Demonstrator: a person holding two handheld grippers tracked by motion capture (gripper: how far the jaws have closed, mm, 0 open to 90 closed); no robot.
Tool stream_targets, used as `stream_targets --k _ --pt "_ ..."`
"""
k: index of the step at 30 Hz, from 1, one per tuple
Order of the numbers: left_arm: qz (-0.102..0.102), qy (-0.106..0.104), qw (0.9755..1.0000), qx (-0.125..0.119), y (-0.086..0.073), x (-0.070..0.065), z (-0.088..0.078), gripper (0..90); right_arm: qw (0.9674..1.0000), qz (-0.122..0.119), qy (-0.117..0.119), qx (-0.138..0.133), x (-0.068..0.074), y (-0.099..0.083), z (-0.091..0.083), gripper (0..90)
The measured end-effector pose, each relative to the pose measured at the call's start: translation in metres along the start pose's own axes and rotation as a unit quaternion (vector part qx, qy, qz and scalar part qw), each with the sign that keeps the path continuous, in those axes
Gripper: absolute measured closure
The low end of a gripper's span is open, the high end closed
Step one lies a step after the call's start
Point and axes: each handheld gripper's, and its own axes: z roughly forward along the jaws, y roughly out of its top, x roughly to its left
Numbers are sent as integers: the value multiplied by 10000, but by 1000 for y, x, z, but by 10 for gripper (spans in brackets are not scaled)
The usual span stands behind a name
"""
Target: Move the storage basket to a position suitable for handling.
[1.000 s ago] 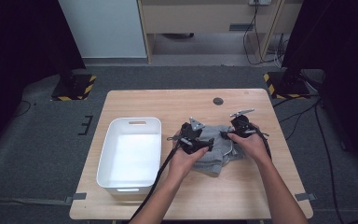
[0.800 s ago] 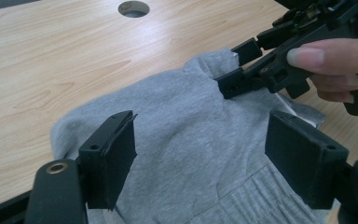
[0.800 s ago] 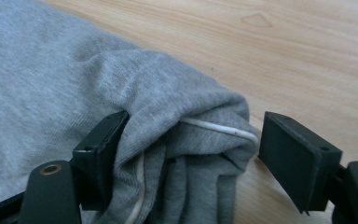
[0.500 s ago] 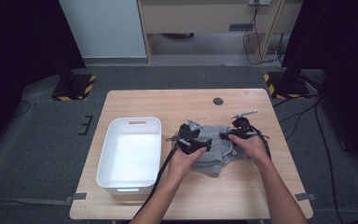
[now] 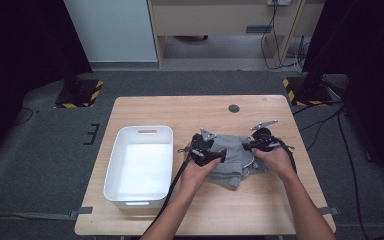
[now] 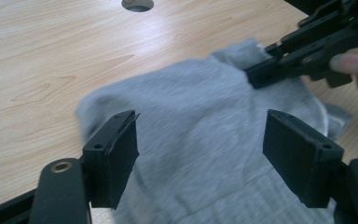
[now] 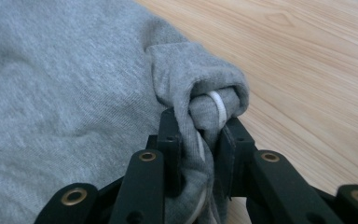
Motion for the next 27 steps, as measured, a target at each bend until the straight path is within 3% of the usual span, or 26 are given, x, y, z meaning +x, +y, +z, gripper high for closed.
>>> stream_targets --k 7,14,19,27 --pt "-23 34 9999 132 -4 1 11 260 9998 70 -160 96 -15 -8 -11 734" --pt "-101 249 9991 320 -14 13 23 270 9997 62 -226 93 -18 -9 -11 728" --pt "-206 217 9983 509 -23 16 32 261 9995 92 -270 93 -22 -9 -12 727" --pt "-283 105 9982 513 -35 14 31 244 9994 90 -324 101 -21 -8 -12 726"
